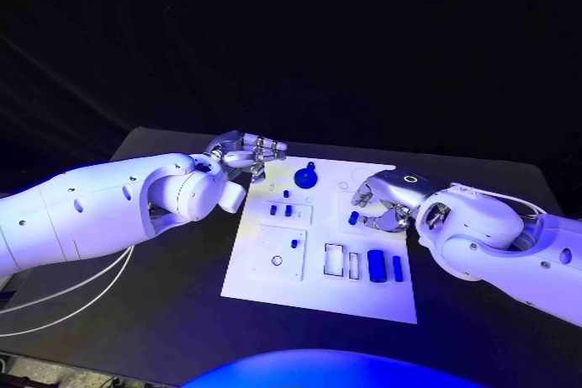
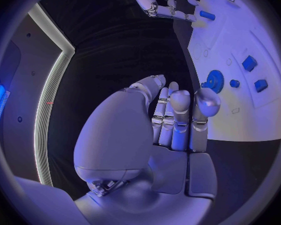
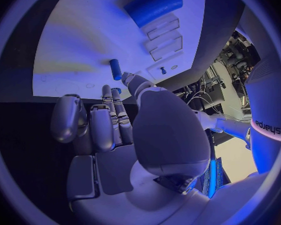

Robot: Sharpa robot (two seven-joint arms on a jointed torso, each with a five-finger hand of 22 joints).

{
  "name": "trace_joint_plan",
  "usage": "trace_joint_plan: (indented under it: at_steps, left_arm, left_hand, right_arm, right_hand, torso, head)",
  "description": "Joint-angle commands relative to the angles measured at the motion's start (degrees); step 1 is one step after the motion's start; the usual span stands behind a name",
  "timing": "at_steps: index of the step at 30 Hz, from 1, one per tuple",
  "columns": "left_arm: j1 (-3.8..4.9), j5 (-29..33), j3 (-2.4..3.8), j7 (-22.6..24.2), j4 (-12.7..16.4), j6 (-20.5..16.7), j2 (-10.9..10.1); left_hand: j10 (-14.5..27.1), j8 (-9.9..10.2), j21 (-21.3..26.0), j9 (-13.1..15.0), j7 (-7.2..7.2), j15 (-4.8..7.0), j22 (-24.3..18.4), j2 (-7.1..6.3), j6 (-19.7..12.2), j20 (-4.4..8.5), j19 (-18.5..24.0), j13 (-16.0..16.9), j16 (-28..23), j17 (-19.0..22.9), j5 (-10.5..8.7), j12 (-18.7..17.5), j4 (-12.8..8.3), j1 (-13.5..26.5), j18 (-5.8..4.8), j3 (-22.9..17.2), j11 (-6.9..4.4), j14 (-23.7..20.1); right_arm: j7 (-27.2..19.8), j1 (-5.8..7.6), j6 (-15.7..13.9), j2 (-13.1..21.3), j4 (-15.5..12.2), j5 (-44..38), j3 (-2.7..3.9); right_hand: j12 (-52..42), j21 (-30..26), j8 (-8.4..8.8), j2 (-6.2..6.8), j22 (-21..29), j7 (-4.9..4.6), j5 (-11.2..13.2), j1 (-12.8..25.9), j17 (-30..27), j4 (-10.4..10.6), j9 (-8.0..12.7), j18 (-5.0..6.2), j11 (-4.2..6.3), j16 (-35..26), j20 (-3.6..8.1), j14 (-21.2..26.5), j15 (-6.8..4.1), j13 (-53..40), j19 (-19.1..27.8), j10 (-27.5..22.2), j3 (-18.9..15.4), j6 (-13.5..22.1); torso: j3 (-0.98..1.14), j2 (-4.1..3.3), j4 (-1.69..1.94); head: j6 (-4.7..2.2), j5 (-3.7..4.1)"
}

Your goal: Assemble the parts on the task board

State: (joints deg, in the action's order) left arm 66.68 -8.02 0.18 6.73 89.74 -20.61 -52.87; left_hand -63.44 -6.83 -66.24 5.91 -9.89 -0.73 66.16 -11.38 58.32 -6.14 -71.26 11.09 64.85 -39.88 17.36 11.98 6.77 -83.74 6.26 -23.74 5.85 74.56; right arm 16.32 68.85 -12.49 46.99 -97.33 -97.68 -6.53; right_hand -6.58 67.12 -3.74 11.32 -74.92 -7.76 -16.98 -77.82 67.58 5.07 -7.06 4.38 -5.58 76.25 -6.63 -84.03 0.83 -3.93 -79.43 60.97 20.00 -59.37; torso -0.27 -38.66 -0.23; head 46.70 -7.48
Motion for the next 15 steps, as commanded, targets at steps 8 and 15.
trace_joint_plan:
  at_steps: [8,15]
  left_arm:
    - [0.06,-0.15,0.03,0.26,0.14,0.95,-0.03]
    - [0.06,-0.15,0.03,0.22,0.21,0.95,-0.13]
  left_hand:
    - [0.42,0.17,0.11,-0.08,-0.06,-0.43,-0.02,0.69,-0.31,-0.14,-0.39,0.09,0.16,0.05,0.25,0.36,-0.36,0.04,0.45,0.02,-0.01,-0.04]
    - [0.42,0.17,0.11,-0.08,-0.06,-0.43,-0.02,0.69,-0.31,-0.14,-0.39,0.09,0.16,0.05,0.25,0.36,-0.36,0.04,0.45,0.02,-0.01,-0.04]
  right_arm:
    - [-0.48,-0.67,3.03,-1.72,1.65,-0.03,-0.08]
    - [-0.68,-1.14,3.38,-2.63,2.77,0.00,-0.15]
  right_hand:
    - [-0.78,-0.43,-0.16,-0.38,-5.26,0.62,-0.52,0.25,-0.21,-0.05,0.10,0.41,0.07,-0.21,0.02,-1.38,-0.13,-0.03,-0.08,-0.16,-0.67,-0.13]
    - [-2.38,0.59,-0.54,-2.29,-5.77,0.33,0.66,-0.62,-0.50,-0.15,0.01,0.21,0.80,-0.36,0.38,-1.36,-0.68,-0.21,-0.79,2.28,0.13,-1.26]
  torso:
    - [-0.02,-0.08,0.06]
    - [-0.05,-0.07,0.03]
  head:
    - [0.07,-0.19]
    - [0.20,-0.30]
